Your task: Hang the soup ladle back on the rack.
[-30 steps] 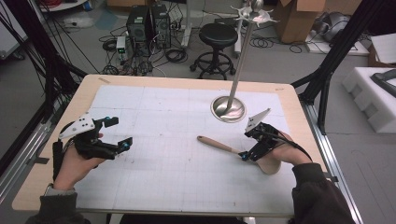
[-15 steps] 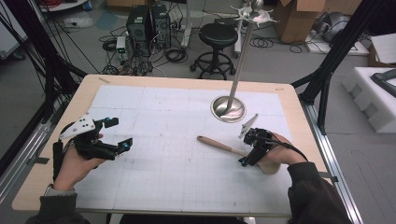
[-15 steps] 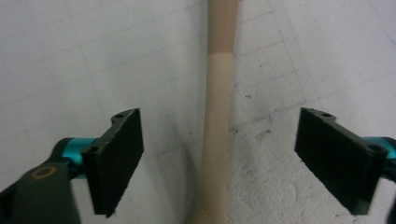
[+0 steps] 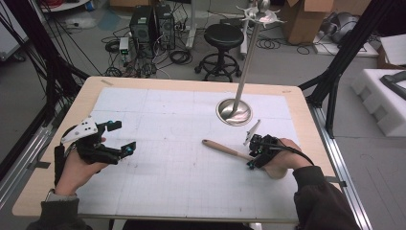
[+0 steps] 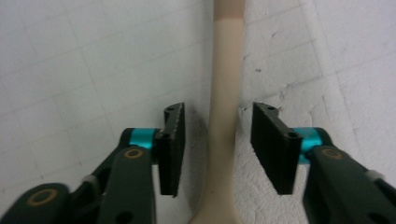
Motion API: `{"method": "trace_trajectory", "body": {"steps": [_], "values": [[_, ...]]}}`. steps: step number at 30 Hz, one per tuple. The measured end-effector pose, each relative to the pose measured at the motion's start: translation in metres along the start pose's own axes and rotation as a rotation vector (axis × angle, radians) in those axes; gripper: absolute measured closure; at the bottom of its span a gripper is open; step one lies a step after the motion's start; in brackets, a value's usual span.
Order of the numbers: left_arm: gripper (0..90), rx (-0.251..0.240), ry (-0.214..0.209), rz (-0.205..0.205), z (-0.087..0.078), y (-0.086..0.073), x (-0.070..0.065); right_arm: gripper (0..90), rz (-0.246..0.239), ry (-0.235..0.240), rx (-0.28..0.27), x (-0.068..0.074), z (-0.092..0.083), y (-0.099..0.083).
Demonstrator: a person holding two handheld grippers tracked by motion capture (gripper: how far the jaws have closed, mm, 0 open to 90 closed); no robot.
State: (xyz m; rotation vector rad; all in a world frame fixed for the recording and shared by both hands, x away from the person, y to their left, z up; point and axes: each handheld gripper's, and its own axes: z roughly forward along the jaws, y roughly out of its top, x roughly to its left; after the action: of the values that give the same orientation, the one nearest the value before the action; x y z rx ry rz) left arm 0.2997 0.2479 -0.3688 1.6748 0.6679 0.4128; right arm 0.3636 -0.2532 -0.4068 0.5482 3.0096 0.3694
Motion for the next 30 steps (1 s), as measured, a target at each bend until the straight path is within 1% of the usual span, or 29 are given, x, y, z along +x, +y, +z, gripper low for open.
{"method": "trace_trajectory", "body": {"steps": [1, 2, 3, 7, 9, 10, 12, 13, 14, 17, 19, 21, 22, 24, 25, 30], "values": [[1.8, 0.000, 0.002, 0.002, 0.000, 0.000, 0.000, 61.2, 0.009, -0.001, 0.013, 0.000, 0.000, 0.000], [1.8, -0.001, 0.002, -0.001, 0.000, 0.000, 0.000, 63.3, 0.006, 0.003, 0.023, 0.000, 0.001, 0.000], [1.8, -0.001, 0.003, -0.001, 0.000, 0.000, 0.001, 63.8, 0.005, 0.006, 0.032, 0.001, 0.002, -0.001], [1.8, -0.001, 0.003, -0.004, 0.000, -0.001, 0.001, 68.3, 0.021, 0.010, 0.035, 0.000, 0.002, -0.001], [1.8, 0.000, 0.002, 0.000, 0.000, 0.000, 0.001, 72.4, 0.017, 0.004, 0.039, 0.001, 0.002, 0.000], [1.8, -0.002, 0.003, -0.002, 0.000, 0.000, 0.001, 76.0, 0.027, 0.003, 0.048, 0.001, 0.002, 0.000], [1.8, -0.003, 0.003, -0.001, -0.001, 0.000, 0.001, 76.5, 0.038, -0.002, 0.052, 0.001, 0.001, 0.000], [1.8, -0.004, 0.002, -0.001, -0.001, 0.000, 0.001, 76.8, 0.033, -0.001, 0.052, 0.001, 0.002, 0.001], [1.8, -0.006, 0.003, -0.003, -0.001, 0.000, 0.001, 77.0, 0.036, -0.009, 0.056, 0.002, 0.001, 0.001], [1.8, -0.009, 0.001, -0.005, -0.002, 0.000, 0.001, 77.2, 0.043, -0.011, 0.055, 0.003, 0.001, 0.001], [1.8, -0.010, 0.002, -0.005, -0.002, 0.000, 0.001, 77.3, 0.044, -0.019, 0.034, 0.003, 0.001, -0.001], [1.8, -0.010, 0.003, -0.007, -0.001, 0.000, 0.001, 77.3, 0.053, -0.023, 0.001, 0.003, -0.001, -0.004], [1.8, -0.009, 0.004, -0.008, -0.001, 0.000, 0.001, 77.3, 0.068, -0.016, -0.023, 0.003, -0.003, -0.006], [1.8, -0.010, 0.003, -0.007, -0.002, 0.000, 0.001, 77.3, 0.083, -0.022, -0.069, 0.002, -0.008, -0.009], [1.8, -0.010, 0.004, -0.006, -0.002, 0.000, 0.001, 77.3, 0.100, -0.017, -0.090, 0.002, -0.011, -0.010], [1.8, -0.010, 0.006, -0.004, -0.002, 0.000, 0.001, 77.4, 0.118, -0.038, -0.209, 0.004, -0.026, -0.017]]}}
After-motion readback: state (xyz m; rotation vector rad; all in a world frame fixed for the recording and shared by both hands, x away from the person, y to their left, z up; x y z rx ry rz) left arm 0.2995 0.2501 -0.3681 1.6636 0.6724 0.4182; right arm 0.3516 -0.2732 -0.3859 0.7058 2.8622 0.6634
